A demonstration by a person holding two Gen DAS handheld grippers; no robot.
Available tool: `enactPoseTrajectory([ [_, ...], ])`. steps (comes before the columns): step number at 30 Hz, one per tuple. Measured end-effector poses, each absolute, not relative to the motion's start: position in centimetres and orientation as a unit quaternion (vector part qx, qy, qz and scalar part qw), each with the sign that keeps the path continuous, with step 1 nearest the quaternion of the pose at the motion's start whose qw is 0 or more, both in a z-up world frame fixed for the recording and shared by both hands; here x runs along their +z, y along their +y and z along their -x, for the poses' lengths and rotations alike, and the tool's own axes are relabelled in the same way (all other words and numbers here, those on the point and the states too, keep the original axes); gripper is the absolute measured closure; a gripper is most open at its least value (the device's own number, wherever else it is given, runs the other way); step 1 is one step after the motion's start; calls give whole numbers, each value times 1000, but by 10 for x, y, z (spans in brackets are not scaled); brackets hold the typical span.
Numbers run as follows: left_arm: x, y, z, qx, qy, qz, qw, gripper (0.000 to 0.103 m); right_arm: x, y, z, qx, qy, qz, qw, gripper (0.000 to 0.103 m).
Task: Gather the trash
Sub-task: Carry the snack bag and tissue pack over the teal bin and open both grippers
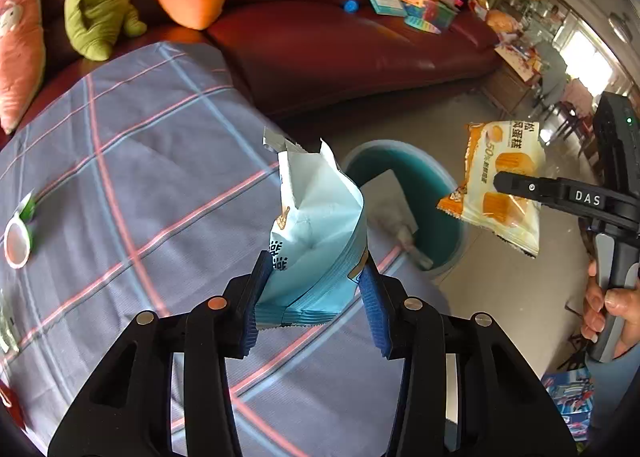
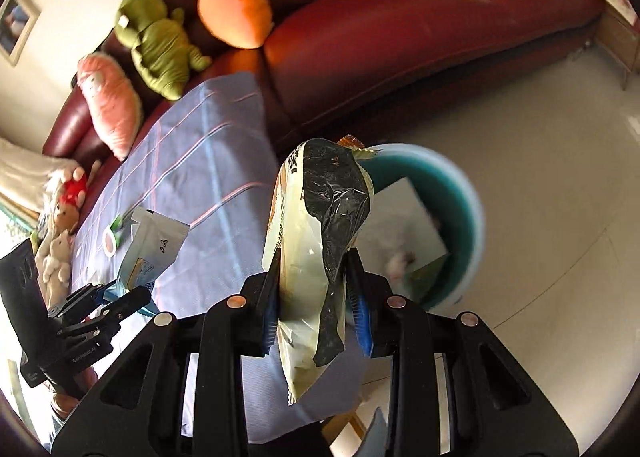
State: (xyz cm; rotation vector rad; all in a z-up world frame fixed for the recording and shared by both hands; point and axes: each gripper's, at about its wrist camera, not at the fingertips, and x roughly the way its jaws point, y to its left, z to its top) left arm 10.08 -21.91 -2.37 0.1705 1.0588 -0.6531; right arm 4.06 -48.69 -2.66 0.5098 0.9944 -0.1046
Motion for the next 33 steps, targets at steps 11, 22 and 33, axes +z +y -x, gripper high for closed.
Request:
enactPoseTrajectory([
  [11, -33, -291, -117, -337, 507, -93, 788, 58, -45, -535, -49, -88, 492, -243, 831, 71],
  [22, -53, -325, -131, -346, 527, -94, 770, 58, -68, -545, -67, -93, 515, -240, 818, 35],
  [33, -66, -347, -134, -352, 536, -101, 760, 58, -73, -554, -59, -105, 527, -248, 806, 23],
])
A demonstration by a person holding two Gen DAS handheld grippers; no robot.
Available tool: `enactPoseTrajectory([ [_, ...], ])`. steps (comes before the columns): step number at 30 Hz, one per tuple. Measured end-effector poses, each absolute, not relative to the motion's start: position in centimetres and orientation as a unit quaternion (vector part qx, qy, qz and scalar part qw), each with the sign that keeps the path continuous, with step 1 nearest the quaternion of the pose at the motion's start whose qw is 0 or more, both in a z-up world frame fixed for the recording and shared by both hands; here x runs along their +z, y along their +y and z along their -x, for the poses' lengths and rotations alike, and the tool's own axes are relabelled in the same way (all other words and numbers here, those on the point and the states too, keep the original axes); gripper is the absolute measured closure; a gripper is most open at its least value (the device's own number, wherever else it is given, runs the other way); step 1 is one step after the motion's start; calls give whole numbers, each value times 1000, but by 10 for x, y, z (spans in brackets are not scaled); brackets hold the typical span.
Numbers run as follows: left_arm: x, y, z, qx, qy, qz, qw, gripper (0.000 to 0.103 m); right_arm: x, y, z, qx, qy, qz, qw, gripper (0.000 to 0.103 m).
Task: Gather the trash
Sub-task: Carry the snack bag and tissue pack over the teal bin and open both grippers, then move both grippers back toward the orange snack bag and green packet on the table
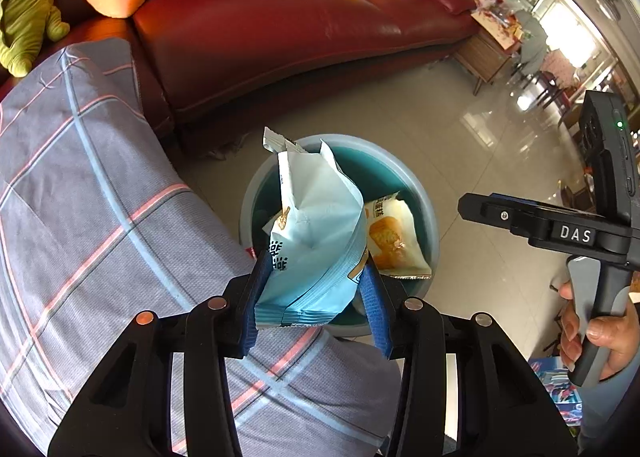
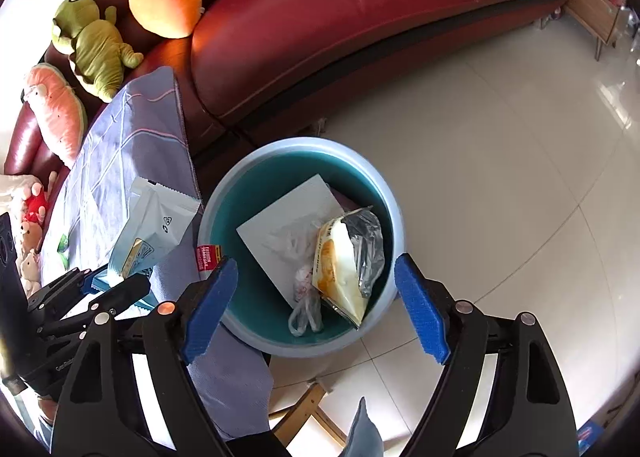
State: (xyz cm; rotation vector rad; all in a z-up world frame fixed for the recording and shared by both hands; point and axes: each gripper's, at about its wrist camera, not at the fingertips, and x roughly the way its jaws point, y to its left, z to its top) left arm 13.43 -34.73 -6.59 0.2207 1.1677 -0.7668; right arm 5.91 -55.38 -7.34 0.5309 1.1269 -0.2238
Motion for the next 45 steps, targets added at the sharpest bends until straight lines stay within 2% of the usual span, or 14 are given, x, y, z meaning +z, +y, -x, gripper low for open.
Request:
enactPoseTrajectory([
  [5, -70, -360, -135, -359, 536, -108, 756, 57, -73, -558, -57, -113, 528, -249, 804, 23],
  [6, -71, -364, -135, -359, 537, -111, 755, 54, -73, -559, -56, -116, 528, -247, 804, 23],
  [8, -71, -369, -133, -358, 537, -117, 755, 36, -71, -560, -56, -120, 527, -247, 804, 23],
  [9, -70, -369, -132, -356, 534, -119, 758, 19, -71, -560, -55, -121, 527, -247, 804, 23],
  [11, -68, -367, -129, -351, 523, -122, 767, 9, -70, -560, -56, -122, 527, -246, 804, 23],
  [32, -58, -322, -118, -337, 526, -112, 773, 7, -57, -525, -54, -124, 549, -217, 798, 19],
  [45, -42, -250, -113, -308, 515, -83, 796, 7, -39, -457, -63, -98, 553, -172, 809, 19],
])
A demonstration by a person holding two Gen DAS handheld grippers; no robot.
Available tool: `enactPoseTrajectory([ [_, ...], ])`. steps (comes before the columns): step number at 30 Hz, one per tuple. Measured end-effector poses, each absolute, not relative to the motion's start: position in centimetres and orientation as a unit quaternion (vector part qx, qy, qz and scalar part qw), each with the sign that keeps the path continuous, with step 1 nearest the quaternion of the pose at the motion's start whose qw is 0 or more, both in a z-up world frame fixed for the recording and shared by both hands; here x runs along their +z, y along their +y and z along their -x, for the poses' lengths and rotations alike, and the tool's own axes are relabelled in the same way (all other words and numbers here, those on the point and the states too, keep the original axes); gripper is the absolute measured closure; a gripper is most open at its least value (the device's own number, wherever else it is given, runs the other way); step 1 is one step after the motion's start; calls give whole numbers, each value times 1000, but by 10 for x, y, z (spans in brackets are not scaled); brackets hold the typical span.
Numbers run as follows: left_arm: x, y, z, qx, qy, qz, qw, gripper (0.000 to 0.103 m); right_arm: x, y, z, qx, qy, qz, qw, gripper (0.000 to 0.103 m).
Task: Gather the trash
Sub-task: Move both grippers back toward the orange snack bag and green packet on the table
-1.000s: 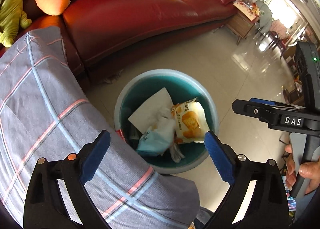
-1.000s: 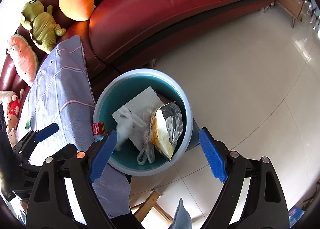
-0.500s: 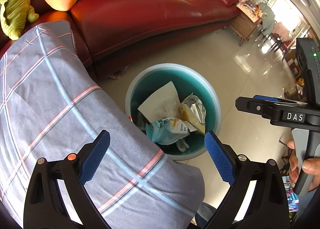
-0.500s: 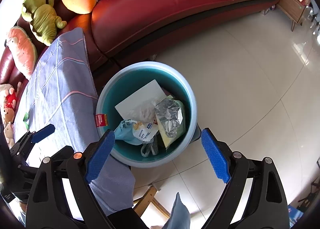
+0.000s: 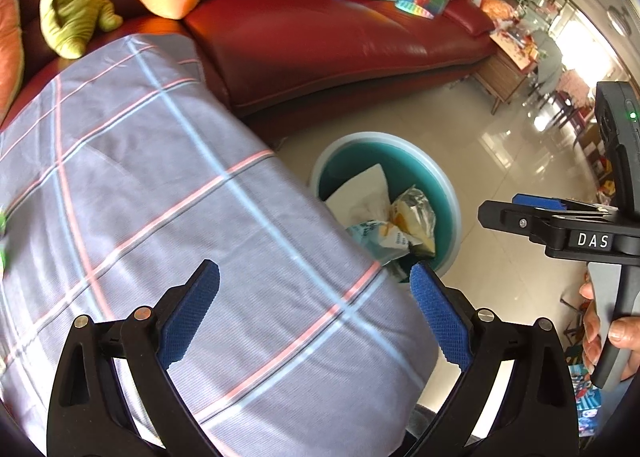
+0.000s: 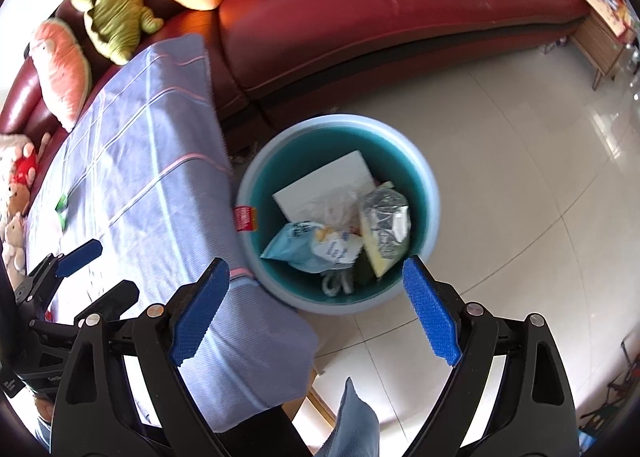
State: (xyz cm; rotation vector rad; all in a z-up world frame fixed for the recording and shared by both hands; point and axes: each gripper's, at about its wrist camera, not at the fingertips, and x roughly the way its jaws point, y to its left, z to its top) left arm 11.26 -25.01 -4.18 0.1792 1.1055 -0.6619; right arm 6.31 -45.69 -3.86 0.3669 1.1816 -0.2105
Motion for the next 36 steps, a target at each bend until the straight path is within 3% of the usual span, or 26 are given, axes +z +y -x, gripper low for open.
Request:
enactPoseTrajectory([
  [14, -32, -125, -105, -255, 502, -17, 826, 7, -28, -341, -90, -44, 567, -109, 815, 19],
  [29, -31, 84, -94, -113, 491, 61, 862, 6, -42, -166, -127, 64, 589, -53, 804, 18],
  [36, -34, 174, -82, -42, 492, 42, 869, 6, -47, -92, -141, 110, 601, 19, 791, 18],
])
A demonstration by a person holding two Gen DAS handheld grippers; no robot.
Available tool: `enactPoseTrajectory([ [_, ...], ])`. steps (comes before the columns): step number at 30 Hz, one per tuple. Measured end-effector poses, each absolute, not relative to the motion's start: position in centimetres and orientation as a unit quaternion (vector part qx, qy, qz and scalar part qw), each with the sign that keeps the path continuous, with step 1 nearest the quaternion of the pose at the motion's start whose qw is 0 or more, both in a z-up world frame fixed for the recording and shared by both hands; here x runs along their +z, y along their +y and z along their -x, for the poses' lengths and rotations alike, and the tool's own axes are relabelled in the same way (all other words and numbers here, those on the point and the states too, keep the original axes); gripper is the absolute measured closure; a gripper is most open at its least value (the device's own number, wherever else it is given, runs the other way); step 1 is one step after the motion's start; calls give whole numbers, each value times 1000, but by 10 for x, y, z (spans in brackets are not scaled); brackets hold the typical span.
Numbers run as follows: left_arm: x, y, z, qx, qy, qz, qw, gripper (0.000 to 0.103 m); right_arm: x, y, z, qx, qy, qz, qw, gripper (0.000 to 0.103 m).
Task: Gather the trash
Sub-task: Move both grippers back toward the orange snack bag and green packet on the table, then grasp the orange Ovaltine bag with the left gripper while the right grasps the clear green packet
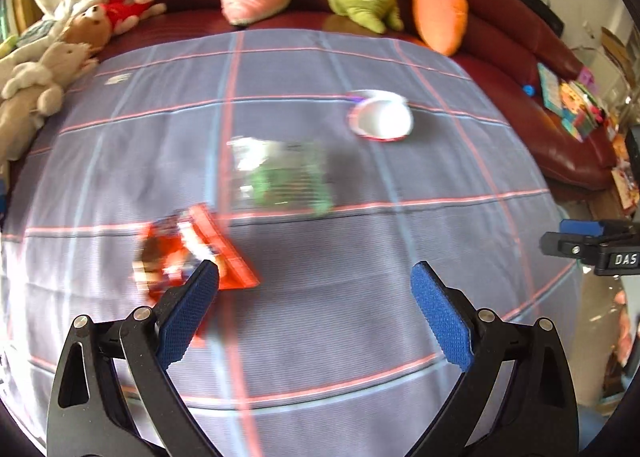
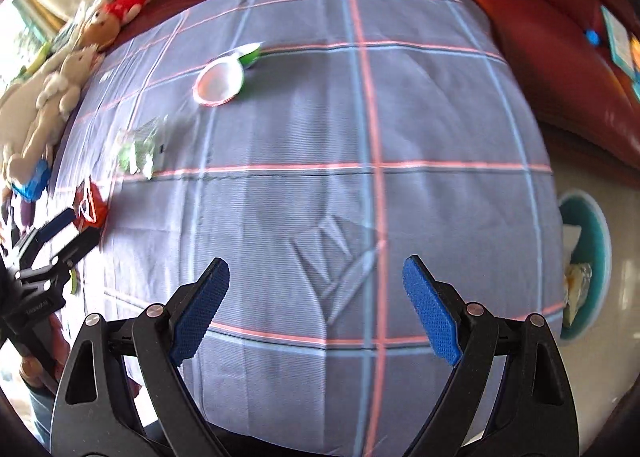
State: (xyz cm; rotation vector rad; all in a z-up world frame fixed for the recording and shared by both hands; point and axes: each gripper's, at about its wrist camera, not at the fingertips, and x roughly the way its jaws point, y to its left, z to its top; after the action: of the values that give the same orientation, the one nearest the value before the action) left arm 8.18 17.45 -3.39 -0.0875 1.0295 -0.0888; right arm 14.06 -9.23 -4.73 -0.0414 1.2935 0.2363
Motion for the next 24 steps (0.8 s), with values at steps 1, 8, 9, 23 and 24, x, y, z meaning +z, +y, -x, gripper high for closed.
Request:
enactPoseTrajectory([
  [1, -35, 185, -79, -36, 493, 37, 868, 6, -48, -84, -142, 115, 603, 31, 789, 18],
  [8, -56, 248, -74, -14, 510, 19, 860, 6, -63, -29, -154, 158, 612, 103, 768, 18],
  [9, -60, 253, -74, -13, 513, 18, 858, 6, -65, -22, -156, 162, 614, 109, 765, 18],
  [23, -91, 273, -109, -18, 516, 28, 856, 36, -80, 71, -193, 248, 599, 222, 728, 18],
  [24, -91, 278, -114, -15, 516, 32, 856, 36, -80, 79, -195, 256, 595, 233, 726, 18],
])
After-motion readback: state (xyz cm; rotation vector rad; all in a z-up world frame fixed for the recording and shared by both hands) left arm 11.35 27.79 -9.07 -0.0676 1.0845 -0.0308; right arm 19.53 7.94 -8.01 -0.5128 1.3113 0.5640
